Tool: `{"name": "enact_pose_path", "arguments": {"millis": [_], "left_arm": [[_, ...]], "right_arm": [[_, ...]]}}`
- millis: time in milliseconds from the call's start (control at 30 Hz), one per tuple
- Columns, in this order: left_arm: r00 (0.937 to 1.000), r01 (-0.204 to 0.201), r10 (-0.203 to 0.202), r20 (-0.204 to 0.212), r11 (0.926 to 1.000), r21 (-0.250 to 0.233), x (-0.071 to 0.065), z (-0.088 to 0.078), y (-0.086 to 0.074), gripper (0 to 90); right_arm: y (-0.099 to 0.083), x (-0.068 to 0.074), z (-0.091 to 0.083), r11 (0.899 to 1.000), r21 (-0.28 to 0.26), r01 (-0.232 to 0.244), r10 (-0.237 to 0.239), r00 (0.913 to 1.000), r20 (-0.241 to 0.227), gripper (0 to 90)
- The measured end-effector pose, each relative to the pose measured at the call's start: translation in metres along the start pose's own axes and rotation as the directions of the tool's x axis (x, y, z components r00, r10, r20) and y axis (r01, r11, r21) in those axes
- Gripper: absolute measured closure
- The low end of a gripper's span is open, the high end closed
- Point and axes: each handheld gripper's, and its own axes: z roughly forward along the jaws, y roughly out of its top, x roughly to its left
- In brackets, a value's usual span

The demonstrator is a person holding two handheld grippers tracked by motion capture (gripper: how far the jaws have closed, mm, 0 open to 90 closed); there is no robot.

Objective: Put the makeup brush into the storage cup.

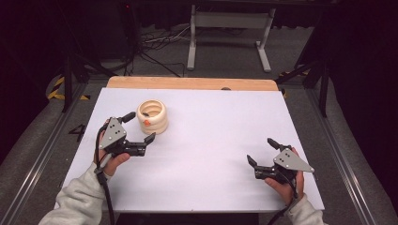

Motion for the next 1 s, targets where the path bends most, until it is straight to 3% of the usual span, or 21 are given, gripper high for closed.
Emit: {"name": "enact_pose_path", "arguments": {"millis": [400, 667, 1000], "left_arm": [[0.9993, 0.015, -0.014, 0.035, 0.9996, -0.022, -0.018, -0.006, -0.013, 4.8], [0.9994, 0.015, -0.014, 0.031, 0.9997, -0.021, -0.028, -0.006, -0.024, 5.9], [0.9968, 0.012, -0.012, 0.08, 0.9999, 0.007, -0.042, -0.007, -0.039, 6.6]], "right_arm": [[0.0, 0.001, 0.0, 1.0, 0.005, 0.006, -0.006, 1.0, -0.005, 9.2], [0.0, 0.001, 0.0, 1.0, 0.003, 0.007, -0.007, 1.0, -0.005, 9.2], [-0.002, 0.0, -0.004, 1.0, 0.008, 0.005, -0.005, 1.0, -0.002, 9.2]]}}
